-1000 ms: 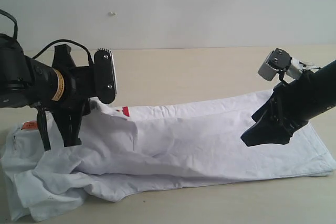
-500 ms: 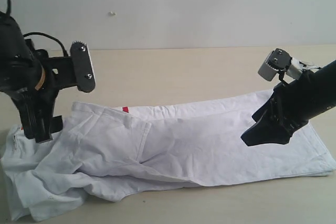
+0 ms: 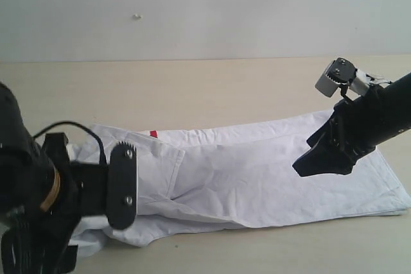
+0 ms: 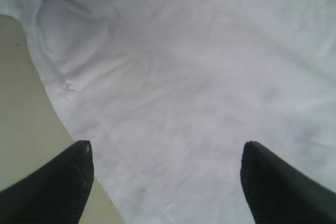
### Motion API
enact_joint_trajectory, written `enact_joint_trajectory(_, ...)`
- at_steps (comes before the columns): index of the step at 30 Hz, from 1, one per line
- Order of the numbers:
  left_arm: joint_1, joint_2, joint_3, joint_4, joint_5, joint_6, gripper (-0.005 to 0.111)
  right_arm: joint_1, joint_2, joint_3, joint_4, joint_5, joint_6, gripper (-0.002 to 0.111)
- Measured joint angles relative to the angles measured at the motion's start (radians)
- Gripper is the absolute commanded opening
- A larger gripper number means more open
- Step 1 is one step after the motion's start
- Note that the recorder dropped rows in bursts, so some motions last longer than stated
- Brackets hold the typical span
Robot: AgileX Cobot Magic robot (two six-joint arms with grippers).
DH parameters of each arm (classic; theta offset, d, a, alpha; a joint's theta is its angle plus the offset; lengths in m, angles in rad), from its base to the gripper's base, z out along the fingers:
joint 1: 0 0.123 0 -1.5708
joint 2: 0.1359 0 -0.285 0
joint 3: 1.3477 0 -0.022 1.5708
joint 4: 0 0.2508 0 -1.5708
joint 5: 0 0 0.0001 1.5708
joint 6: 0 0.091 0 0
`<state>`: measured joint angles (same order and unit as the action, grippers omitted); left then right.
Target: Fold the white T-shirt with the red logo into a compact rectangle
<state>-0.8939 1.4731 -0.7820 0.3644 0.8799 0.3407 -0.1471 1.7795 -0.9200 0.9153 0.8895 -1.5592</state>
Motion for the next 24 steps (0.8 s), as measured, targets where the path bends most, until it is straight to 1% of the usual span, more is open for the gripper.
enact_joint_trajectory(1, -0.028, 0.0, 0.018, 0.0, 0.0, 0.0, 0.045, 0.0, 0.0, 0.0, 0.002, 0.005, 0.0, 0.074)
enact_joint_trajectory(3, -0.062, -0.002, 0.045, -0.001, -0.002, 0.0, 0.045, 0.0, 0.0, 0.0, 0.007, 0.009, 0.0, 0.074)
enact_joint_trajectory(5, -0.075, -0.002, 0.072, -0.001, -0.023, 0.0, 0.051, 0.0, 0.0, 0.0, 0.009, 0.015, -0.002, 0.074)
enact_joint_trajectory(8, -0.077, -0.002, 0.108, 0.024, -0.078, 0.0, 0.066, 0.0, 0.0, 0.0, 0.009, 0.018, -0.002, 0.074)
enact_joint_trajectory(9, -0.077, -0.002, 0.12, 0.031, -0.107, 0.002, 0.069, 0.0, 0.0, 0.0, 0.011, 0.02, -0.002, 0.074)
enact_joint_trajectory(10, -0.077, -0.002, 0.131, 0.039, -0.138, 0.009, 0.07, 0.0, 0.0, 0.0, 0.011, 0.02, -0.002, 0.074)
enact_joint_trajectory(12, -0.077, 0.001, 0.146, 0.048, -0.188, 0.03, 0.07, 0.0, 0.0, 0.0, 0.013, 0.02, -0.002, 0.074)
enact_joint_trajectory(14, -0.077, 0.03, 0.149, 0.062, -0.213, 0.044, 0.067, 0.0, 0.0, 0.0, 0.013, 0.02, -0.002, 0.074)
enact_joint_trajectory(19, -0.077, 0.122, 0.154, 0.11, -0.23, 0.048, 0.064, 0.0, 0.0, 0.0, 0.013, 0.023, -0.002, 0.074)
enact_joint_trajectory(20, -0.077, 0.149, 0.154, 0.145, -0.232, 0.039, 0.064, 0.0, 0.0, 0.0, 0.013, 0.025, -0.002, 0.074)
enact_joint_trajectory(21, -0.077, 0.16, 0.154, 0.17, -0.234, 0.02, 0.061, 0.0, 0.0, 0.0, 0.013, 0.025, -0.002, 0.074)
enact_joint_trajectory(24, -0.077, 0.172, 0.154, 0.312, -0.222, -0.136, 0.049, 0.0, 0.0, 0.0, 0.017, 0.025, -0.004, 0.074)
